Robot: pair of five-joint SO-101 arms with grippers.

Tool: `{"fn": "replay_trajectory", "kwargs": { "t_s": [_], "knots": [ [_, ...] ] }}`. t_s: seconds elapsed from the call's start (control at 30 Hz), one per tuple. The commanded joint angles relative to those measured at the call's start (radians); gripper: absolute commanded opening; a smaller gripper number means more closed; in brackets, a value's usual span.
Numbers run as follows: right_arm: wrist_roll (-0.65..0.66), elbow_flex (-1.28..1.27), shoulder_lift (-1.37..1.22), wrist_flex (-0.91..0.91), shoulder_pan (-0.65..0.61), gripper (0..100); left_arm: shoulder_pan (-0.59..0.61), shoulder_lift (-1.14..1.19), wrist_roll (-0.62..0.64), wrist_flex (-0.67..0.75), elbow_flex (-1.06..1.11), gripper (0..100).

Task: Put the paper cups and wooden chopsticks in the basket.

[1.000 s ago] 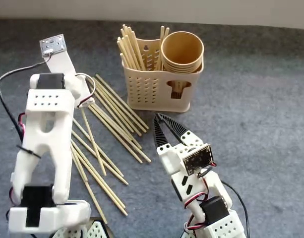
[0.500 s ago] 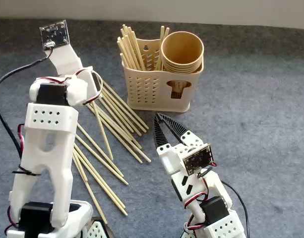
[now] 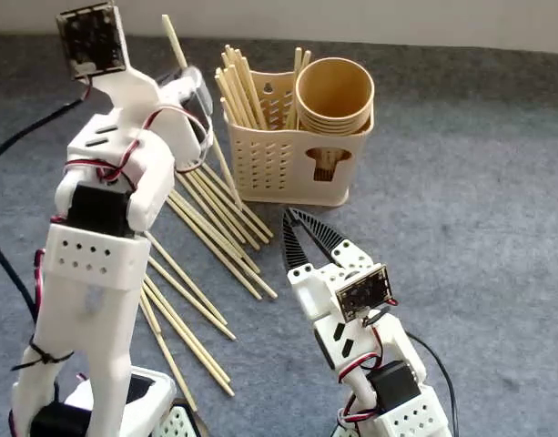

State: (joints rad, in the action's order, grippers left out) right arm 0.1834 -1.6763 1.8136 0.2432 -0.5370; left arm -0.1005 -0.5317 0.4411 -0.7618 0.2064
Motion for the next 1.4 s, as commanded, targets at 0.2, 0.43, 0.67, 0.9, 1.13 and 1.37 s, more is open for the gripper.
{"fn": "replay_trajectory", "kwargs": {
  "t_s": [0.2, 0.43, 0.67, 0.9, 1.13, 1.37],
  "knots": [
    [0.017, -0.102, 0.013, 0.002, -0.002, 0.6, -0.013, -0.053, 0.0, 0.428, -0.018, 0],
    [0.071, -0.102, 0.013, 0.002, -0.002, 0.6, -0.015, -0.048, -0.002, 0.546, -0.001, 0],
    [0.071, -0.102, 0.013, 0.001, -0.004, 0.6, -0.019, -0.047, -0.003, 0.72, 0.174, 0],
    [0.072, -0.102, 0.013, -0.002, -0.013, 0.6, -0.051, 0.088, -0.181, 0.957, 0.269, 0],
    [0.072, -0.102, 0.013, -0.001, -0.019, 0.6, -0.076, 0.239, -0.184, 0.962, 0.265, 0],
    [0.072, -0.102, 0.013, -0.001, -0.019, 0.6, -0.077, 0.249, -0.18, 0.842, 0.265, 7]
  ]
}}
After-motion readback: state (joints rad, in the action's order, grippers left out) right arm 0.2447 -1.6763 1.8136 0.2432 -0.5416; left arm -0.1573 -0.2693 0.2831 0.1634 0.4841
